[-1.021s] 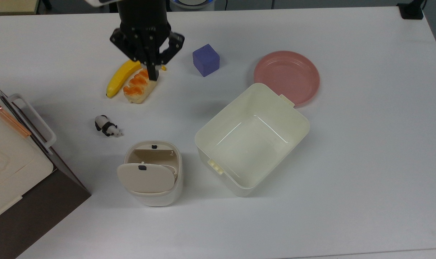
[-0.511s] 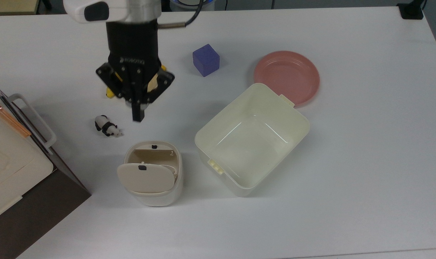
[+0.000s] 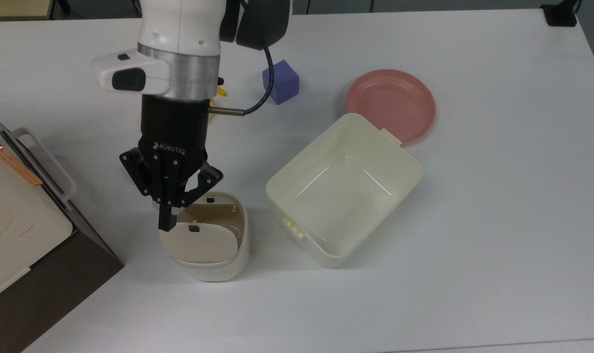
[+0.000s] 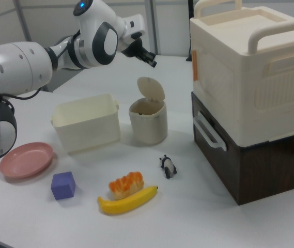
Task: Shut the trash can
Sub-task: 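Move the gripper down toward the open lid of the cream trash can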
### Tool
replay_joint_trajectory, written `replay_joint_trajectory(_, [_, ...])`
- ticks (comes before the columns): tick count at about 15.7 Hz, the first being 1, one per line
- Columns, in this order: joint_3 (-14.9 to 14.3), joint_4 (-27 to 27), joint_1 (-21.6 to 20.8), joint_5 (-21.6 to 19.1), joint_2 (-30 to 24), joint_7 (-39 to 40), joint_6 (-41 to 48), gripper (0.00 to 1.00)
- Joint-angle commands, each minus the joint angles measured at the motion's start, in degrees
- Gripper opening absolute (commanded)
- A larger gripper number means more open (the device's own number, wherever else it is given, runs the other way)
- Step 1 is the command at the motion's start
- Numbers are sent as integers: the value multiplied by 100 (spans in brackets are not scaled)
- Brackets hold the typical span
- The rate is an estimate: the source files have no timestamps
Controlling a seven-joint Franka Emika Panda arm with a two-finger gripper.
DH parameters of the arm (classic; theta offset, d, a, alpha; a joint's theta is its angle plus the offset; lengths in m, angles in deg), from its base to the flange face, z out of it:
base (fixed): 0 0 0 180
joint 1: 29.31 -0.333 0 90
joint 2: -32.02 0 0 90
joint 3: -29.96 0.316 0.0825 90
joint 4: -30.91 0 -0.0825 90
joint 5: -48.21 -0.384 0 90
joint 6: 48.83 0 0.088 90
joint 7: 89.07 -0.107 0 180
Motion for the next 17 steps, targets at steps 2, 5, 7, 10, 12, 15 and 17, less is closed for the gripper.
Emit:
replay_joint_trajectory(2, [-58, -8, -48, 208, 69, -153, -5, 0])
replay_joint_trajectory(5, [-49, -96, -56, 208, 61, -135, 117, 0])
replay_joint_trajectory(7, [-32, -96, -65, 217, 61, -126, 398, 0])
replay_joint_trajectory(10, [-14, -114, -74, 217, 61, -117, 663, 0])
replay_joint_trajectory(12, [3, -149, -74, 208, 52, -109, 846, 0])
replay_joint_trajectory(15, [12, -149, -74, 173, 26, -91, 1207, 0])
replay_joint_trajectory(17, [73, -149, -74, 173, 8, -48, 1514, 0])
